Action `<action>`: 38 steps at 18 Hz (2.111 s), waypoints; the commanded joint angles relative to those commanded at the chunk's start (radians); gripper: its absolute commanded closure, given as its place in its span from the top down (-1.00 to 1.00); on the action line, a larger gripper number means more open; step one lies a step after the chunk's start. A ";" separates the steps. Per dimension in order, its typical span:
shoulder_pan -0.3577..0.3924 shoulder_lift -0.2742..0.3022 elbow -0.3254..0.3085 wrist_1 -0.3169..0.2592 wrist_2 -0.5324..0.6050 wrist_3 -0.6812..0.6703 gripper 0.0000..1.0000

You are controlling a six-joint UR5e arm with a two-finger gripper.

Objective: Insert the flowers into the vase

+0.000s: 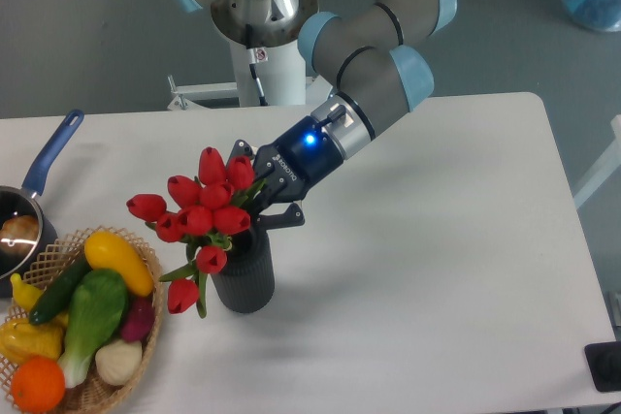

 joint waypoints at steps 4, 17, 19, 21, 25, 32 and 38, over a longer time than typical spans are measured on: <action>0.014 -0.003 -0.021 -0.003 0.008 0.040 -0.06; 0.078 0.014 -0.045 -0.005 0.071 0.040 1.00; 0.097 0.029 -0.045 -0.005 0.145 0.037 1.00; 0.115 0.044 -0.045 -0.005 0.204 0.037 1.00; 0.149 0.040 0.009 -0.003 0.225 0.041 1.00; 0.186 0.015 0.142 -0.002 0.403 0.051 1.00; 0.219 -0.040 0.187 0.003 0.543 0.064 1.00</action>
